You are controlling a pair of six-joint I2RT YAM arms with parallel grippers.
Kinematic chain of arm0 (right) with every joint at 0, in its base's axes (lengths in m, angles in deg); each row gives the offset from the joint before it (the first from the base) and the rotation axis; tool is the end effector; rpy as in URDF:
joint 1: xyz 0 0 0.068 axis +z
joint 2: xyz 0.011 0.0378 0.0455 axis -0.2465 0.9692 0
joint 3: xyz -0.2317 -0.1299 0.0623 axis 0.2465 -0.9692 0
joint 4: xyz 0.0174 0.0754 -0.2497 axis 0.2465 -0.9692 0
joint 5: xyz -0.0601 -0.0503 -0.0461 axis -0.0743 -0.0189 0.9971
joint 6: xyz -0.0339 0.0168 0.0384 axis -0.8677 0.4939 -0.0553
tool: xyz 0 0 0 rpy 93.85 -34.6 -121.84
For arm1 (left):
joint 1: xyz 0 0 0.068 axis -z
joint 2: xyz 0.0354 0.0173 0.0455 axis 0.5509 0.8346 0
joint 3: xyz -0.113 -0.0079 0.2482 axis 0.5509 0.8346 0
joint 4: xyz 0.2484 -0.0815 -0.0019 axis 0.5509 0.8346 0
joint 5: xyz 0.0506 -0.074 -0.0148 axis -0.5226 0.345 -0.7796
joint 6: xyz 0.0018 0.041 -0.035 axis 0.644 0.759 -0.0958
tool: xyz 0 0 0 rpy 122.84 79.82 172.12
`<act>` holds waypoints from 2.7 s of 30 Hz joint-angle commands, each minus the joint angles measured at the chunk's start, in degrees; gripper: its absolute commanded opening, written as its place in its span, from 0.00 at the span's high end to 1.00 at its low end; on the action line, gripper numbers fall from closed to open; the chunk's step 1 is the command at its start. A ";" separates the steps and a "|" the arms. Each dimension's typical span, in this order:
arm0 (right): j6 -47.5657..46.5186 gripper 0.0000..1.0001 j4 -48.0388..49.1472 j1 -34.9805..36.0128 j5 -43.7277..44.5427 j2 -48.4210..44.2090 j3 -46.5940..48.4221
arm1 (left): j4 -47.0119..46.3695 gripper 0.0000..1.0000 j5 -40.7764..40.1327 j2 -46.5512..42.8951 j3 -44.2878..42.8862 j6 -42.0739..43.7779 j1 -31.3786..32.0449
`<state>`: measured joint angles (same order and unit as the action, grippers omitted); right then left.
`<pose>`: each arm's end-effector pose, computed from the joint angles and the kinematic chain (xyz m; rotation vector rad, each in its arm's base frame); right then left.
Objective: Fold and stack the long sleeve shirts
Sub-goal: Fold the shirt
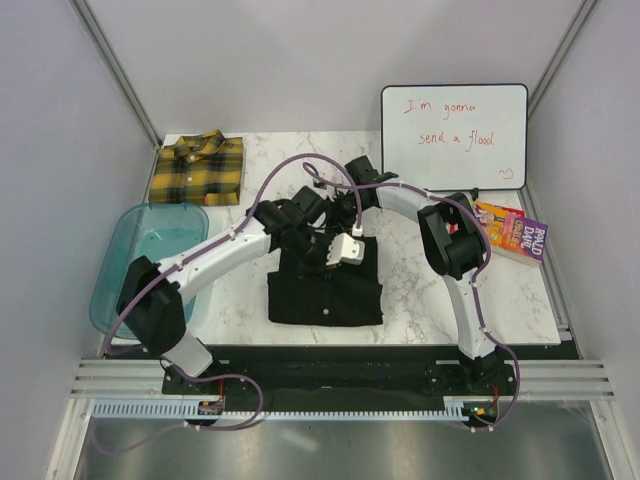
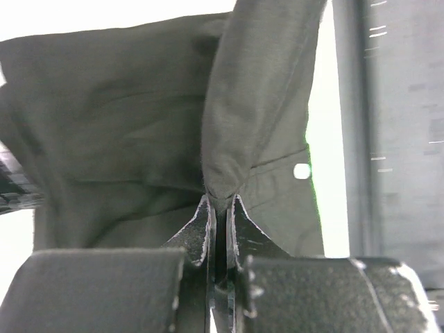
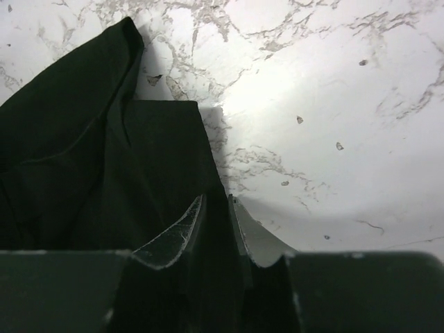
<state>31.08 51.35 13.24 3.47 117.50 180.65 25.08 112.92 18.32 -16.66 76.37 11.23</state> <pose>0.4163 0.2428 0.1427 -1.2568 2.1970 0.9606 0.2058 -0.2297 0.2733 1.9815 1.7158 -0.7339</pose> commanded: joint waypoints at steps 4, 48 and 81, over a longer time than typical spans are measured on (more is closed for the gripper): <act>-2.17 0.76 -3.68 0.35 -3.06 -0.72 -1.95 | -0.54 0.98 0.97 11.96 -11.02 16.77 -7.13; 5.57 0.23 -5.26 -13.18 -4.64 -10.03 7.38 | -9.52 0.43 6.05 10.99 -15.06 1.77 -28.22; -0.49 1.00 -9.38 -13.53 -14.22 -14.17 -7.49 | -2.57 0.68 26.82 31.57 -21.14 -14.07 -37.28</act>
<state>31.56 41.95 -0.27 -8.61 105.80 170.94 21.23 138.52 49.69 -36.33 64.26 -25.92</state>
